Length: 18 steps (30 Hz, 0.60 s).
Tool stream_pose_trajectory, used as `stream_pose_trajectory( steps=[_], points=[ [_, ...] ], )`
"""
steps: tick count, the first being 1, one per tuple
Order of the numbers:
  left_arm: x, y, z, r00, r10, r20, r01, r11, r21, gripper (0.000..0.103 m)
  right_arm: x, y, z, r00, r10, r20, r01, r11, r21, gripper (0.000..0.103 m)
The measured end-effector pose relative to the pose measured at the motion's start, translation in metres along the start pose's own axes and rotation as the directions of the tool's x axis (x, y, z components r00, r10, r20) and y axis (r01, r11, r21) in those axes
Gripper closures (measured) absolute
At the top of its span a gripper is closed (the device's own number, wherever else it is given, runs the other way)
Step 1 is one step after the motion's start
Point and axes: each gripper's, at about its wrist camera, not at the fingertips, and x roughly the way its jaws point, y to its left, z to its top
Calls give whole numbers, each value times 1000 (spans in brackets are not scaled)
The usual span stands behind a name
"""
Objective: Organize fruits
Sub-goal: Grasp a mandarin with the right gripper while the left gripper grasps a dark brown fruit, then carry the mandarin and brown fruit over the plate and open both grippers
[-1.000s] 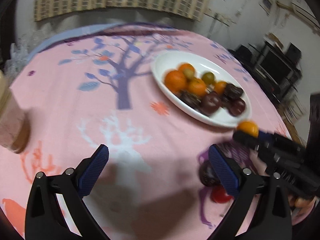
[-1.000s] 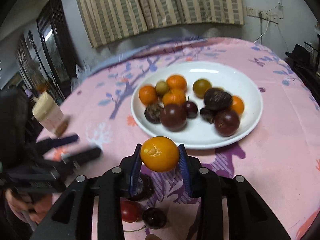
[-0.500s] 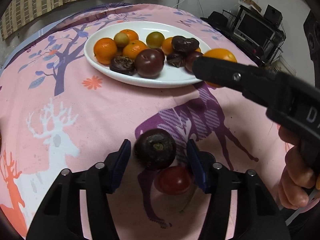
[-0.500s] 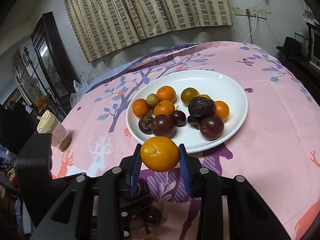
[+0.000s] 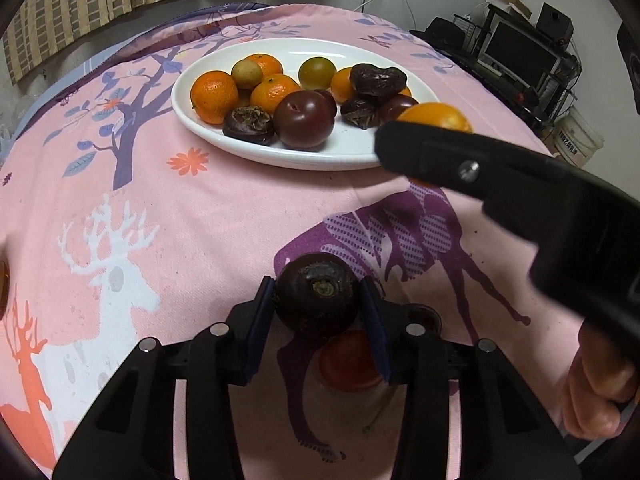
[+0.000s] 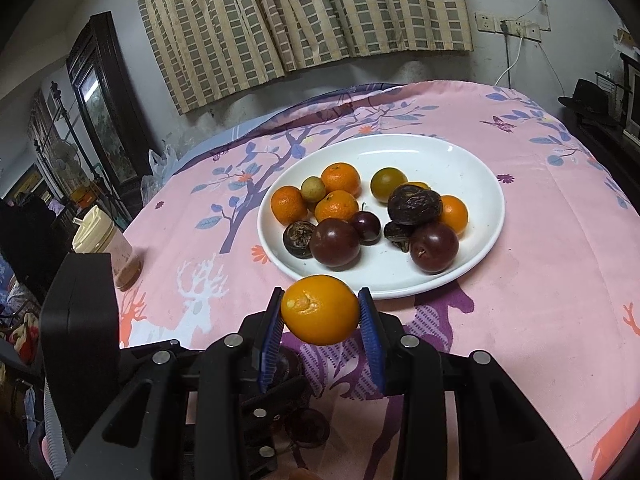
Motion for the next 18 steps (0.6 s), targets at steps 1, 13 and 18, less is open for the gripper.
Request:
stream_pose_trajectory(
  steps=[1, 13, 18],
  points=[
    [0, -1, 0, 1000, 7, 3, -7, 1000, 1, 60, 1, 1, -1, 1000, -1, -2, 1, 1000, -3, 65],
    [-13, 11, 1, 999, -12, 34, 14, 998, -59, 61, -3, 1, 0, 1000, -1, 24, 1, 1000, -9, 66],
    [-39, 21, 18, 992, -21, 122, 30, 997, -75, 61, -18, -8, 15, 994, -12, 110, 11, 1000, 12, 66]
  ],
)
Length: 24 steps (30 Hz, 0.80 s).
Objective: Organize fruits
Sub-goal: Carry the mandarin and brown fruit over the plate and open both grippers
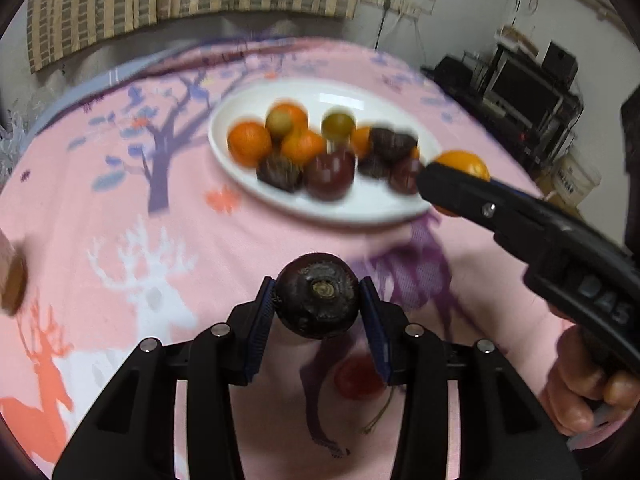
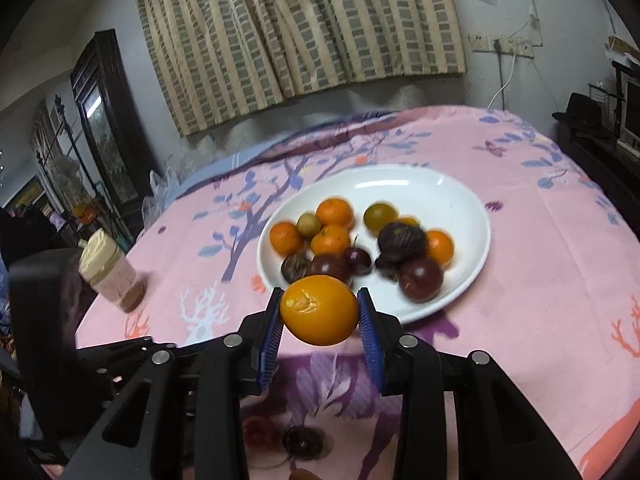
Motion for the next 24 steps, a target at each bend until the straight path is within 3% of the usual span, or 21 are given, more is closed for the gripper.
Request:
stream_pose_trajectory(
  steps=[6, 11, 16, 17, 18, 20, 24],
  points=[
    [-5, 2, 64, 993, 22, 119, -24, 1000, 16, 61, 16, -26, 37, 991, -107, 78, 106, 994, 22, 66],
    [21, 7, 107, 988, 43, 146, -45, 999, 11, 61, 51, -52, 57, 987, -151, 51, 149, 988, 46, 66],
    [51, 13, 128, 992, 63, 112, -62, 998, -16, 61, 75, -67, 56, 992, -128, 21, 127, 989, 71, 66],
    [54, 15, 129, 993, 65, 102, -63, 998, -26, 53, 74, -69, 54, 992, -124, 25, 122, 989, 82, 63],
    [53, 16, 129, 992, 74, 100, -70, 997, -38, 28, 72, -71, 54, 992, -122, 28, 119, 988, 96, 49],
    [42, 21, 126, 986, 101, 129, -94, 993, -66, 7, 63, -71, 54, 992, -119, 38, 114, 988, 107, 45],
    [11, 27, 112, 983, 106, 149, -98, 993, -59, 5, 37, -63, 52, 991, -109, 78, 101, 990, 100, 35]
  ],
)
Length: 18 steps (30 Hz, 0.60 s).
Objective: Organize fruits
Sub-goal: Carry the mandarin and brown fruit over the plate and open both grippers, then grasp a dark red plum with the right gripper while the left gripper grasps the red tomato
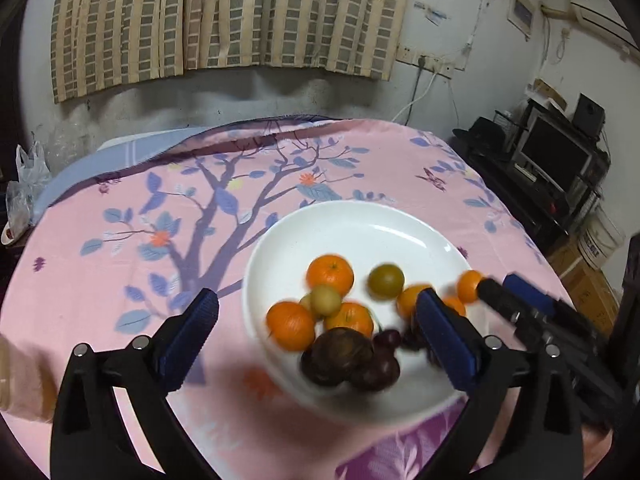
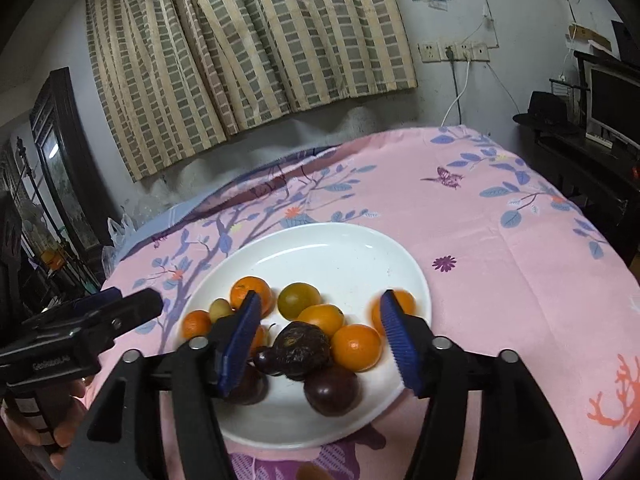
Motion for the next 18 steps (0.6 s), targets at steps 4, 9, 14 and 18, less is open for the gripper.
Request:
stream_pose_trajectory(
  steps=[4, 9, 14, 18],
  points=[
    [-34, 14, -30, 999, 50, 12, -50, 999, 5, 5, -24, 8, -16, 999, 43, -14, -43, 999, -18, 30],
    [-54, 37, -84, 996, 90, 10, -89, 994, -68, 5, -37, 16, -54, 995, 56, -80, -62, 995, -74, 28],
    [-49, 55, -118, 994, 92, -65, -98, 989, -111, 5, -43, 29, -89, 979, 93, -183, -117, 986, -122, 28],
    [-62, 61, -122, 993, 121, -16, -122, 984, -128, 5, -52, 43, -102, 982, 64, -177, -101, 973, -208, 28]
  ],
)
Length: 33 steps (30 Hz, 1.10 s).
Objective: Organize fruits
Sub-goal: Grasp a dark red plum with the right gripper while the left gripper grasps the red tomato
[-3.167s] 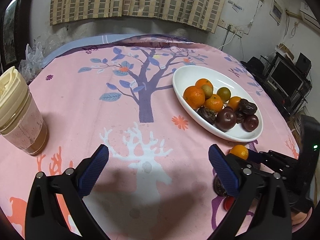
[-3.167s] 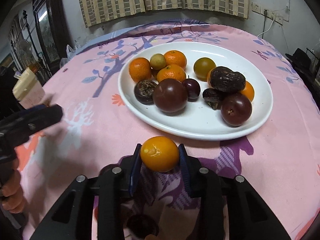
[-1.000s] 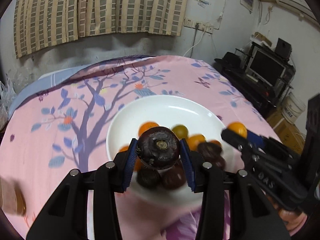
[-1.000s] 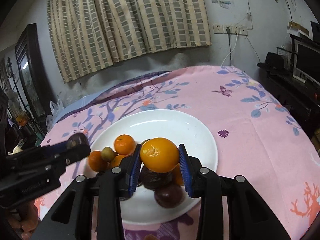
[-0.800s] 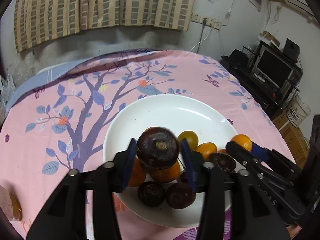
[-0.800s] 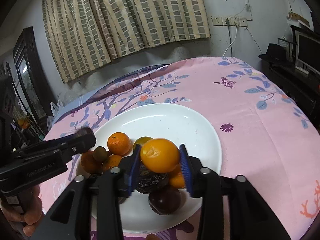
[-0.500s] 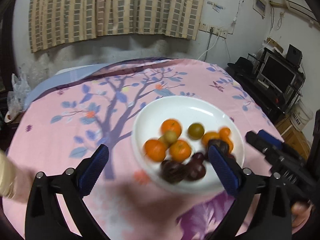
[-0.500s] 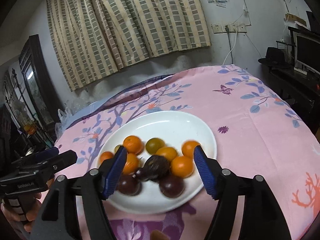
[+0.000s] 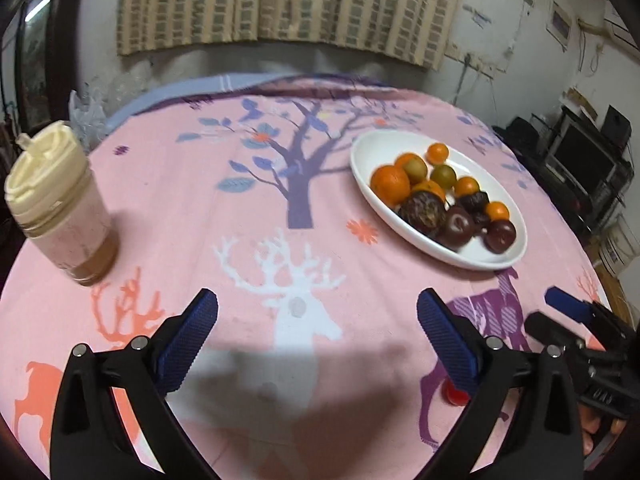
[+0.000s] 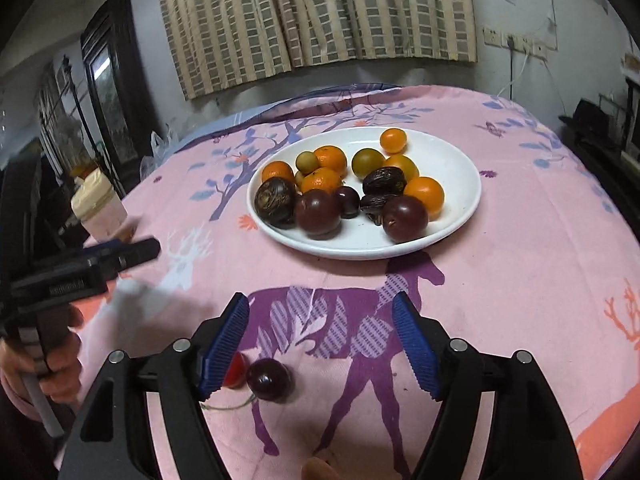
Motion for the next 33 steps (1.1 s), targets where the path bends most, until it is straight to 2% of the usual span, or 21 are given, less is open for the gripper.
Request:
stream_pose_trajectory(
  steps=[6, 11, 13, 17, 20, 26, 29, 33],
  points=[
    [4, 9, -2, 1000, 4, -31, -5, 999, -42, 5, -4, 0, -14, 999, -1, -55, 0, 1000, -21, 29],
    [6, 12, -1, 999, -9, -44, 6, 998, -59, 5, 2, 9, -22, 993, 24, -116, -32, 997, -70, 44],
    [6, 12, -1, 999, -7, -47, 4, 998, -56, 5, 5, 15, -25, 989, 36, -143, -50, 994, -99, 54],
    [6, 11, -2, 998, -17, -53, 14, 998, -56, 5, 8, 23, -29, 983, 66, -173, -88, 988, -124, 57],
    [5, 9, -3, 998, -32, -60, 29, 998, -54, 5, 10, 25, -30, 980, 84, -180, -107, 986, -125, 58],
    [5, 1, -4, 997, -45, -66, 43, 999, -32, 5, 17, 27, -30, 981, 69, -183, -95, 986, -136, 65],
    [6, 0, -4, 996, -52, -73, 49, 998, -33, 5, 20, 31, -31, 979, 66, -191, -97, 983, -155, 75],
    [7, -3, -6, 995, -67, -79, 65, 997, -31, 5, 10, 18, -23, 988, 78, -135, -90, 992, -90, 75]
  ],
)
